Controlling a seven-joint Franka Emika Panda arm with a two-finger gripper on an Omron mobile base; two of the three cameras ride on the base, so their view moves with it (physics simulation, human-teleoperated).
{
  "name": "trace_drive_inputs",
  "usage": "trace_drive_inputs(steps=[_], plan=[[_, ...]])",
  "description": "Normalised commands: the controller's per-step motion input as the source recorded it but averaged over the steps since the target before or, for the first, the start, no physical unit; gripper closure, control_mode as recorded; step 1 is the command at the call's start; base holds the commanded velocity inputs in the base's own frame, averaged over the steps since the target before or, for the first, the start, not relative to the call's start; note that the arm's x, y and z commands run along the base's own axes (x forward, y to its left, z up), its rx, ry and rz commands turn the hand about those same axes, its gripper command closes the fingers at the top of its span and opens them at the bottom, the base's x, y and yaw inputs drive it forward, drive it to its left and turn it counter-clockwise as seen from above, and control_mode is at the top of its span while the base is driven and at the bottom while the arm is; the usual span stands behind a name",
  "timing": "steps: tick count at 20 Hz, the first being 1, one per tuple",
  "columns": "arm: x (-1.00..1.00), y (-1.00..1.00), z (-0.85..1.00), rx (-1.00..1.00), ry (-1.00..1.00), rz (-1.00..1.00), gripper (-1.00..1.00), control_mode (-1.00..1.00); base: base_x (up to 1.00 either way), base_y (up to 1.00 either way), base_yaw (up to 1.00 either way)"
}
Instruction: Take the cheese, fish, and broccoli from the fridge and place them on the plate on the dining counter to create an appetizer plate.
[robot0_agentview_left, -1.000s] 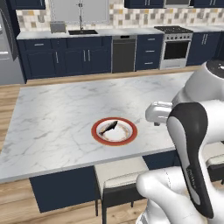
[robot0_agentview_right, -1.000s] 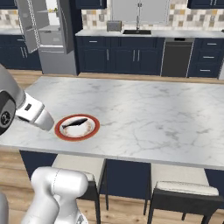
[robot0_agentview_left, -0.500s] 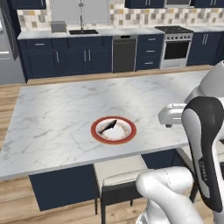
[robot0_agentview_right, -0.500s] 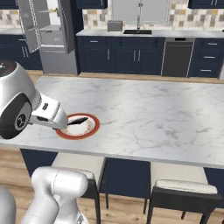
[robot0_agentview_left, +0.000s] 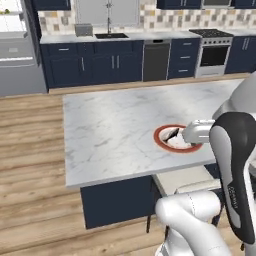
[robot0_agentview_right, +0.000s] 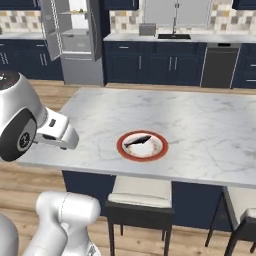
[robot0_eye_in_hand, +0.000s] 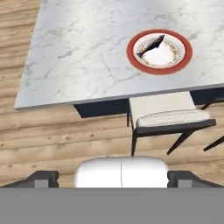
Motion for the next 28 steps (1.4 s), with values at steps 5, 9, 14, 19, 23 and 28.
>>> trace_drive_inputs(steps=[5,9,14,19,23,28], plan=[[0.00,0.00,0.00,0.00,0.00,0.00,-1.00,1.00,0.15,1.00,0.00],[0.00,0.00,0.00,0.00,0.00,0.00,-1.00,1.00,0.41,1.00,0.00],[0.00,0.00,0.00,0.00,0.00,0.00,-1.00,1.00,0.57,1.00,0.00],[0.00,0.00,0.00,0.00,0.00,0.00,-1.00,1.00,0.79,1.00,0.00],[0.00,0.00,0.00,0.00,0.00,0.00,-1.00,1.00,1.00,1.00,0.00],[0.00,0.00,0.00,0.00,0.00,0.00,-1.00,1.00,1.00,0.93,0.00]])
